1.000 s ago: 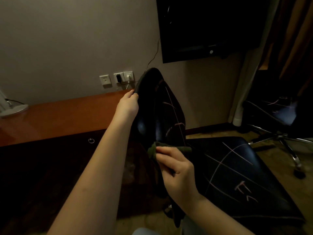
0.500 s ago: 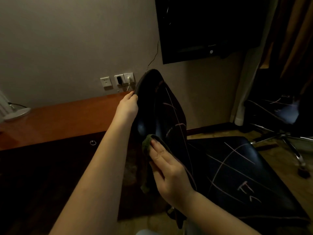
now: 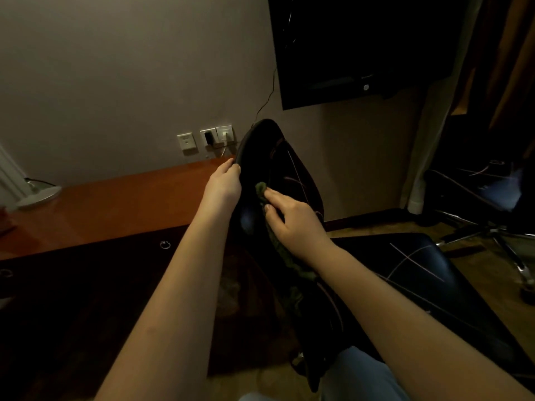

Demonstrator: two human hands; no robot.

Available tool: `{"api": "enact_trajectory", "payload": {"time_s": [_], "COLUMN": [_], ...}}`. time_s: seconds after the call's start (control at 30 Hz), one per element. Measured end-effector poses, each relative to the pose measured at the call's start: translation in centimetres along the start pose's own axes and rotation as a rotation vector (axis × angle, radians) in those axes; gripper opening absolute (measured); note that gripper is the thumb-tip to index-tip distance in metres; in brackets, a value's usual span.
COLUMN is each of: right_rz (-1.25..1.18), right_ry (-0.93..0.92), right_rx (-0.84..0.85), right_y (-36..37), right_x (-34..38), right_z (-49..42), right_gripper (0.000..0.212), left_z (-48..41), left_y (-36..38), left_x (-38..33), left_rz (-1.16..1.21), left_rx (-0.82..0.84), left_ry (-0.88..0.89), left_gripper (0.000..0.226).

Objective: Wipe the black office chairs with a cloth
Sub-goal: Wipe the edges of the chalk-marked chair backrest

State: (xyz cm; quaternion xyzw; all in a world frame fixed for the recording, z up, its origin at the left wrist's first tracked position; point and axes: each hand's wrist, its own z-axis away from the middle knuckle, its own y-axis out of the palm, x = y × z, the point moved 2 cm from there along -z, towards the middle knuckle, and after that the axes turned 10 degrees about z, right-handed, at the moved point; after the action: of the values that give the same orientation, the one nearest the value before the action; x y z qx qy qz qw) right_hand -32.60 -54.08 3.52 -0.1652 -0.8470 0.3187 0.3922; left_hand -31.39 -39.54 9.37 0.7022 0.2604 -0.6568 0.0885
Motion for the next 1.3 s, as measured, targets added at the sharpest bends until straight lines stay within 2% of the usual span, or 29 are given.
{"api": "enact_trajectory", "payload": {"time_s": [0.23,0.47,0.6,0.83,0.97,1.13,1.3], "right_rz": [-0.054,-0.015,0.002,0.076,0.074,0.082,0.019], "right_ry": [0.018,-0.092,-0.155,-0.186,-0.177,-0.149,-0.102], "right_rx": [-0.058,-0.170,-0.233,-0.258,-0.301,-0.274,-0.242], "right_y": [0.4,0.1,0.4,0.3,0.6,0.1,0.1], "right_x": [-1.1,-0.2,0.3,0.2,-0.1,0.2,-0.1], "right_z": [2.7,5.6,7.6,9.7,9.5,7.1,5.6], "right_gripper": [0.035,0.028,0.032,0.034,0.027,0.027,0.028], "left_z": [0.3,0.6,0.7,1.2,1.2,1.0,1.0], "left_y": [0.1,0.1,0.0,0.1,0.1,-0.1,0.0], "left_x": [0.0,-0.1,0.0,-0.3,-0.3,-0.5,-0.6], "left_rz": [-0.017,-0.049,-0.027,-0.008,-0.017,-0.058,0.004], "left_rx": [0.002,0.002,-0.002,0.001,0.004,0.007,0.001], "left_ry": [0.018,0.032,0.029,0.020,0.017,0.024,0.001], "left_gripper": [0.043,0.043,0.043,0.043,0.043,0.044,0.043]}}
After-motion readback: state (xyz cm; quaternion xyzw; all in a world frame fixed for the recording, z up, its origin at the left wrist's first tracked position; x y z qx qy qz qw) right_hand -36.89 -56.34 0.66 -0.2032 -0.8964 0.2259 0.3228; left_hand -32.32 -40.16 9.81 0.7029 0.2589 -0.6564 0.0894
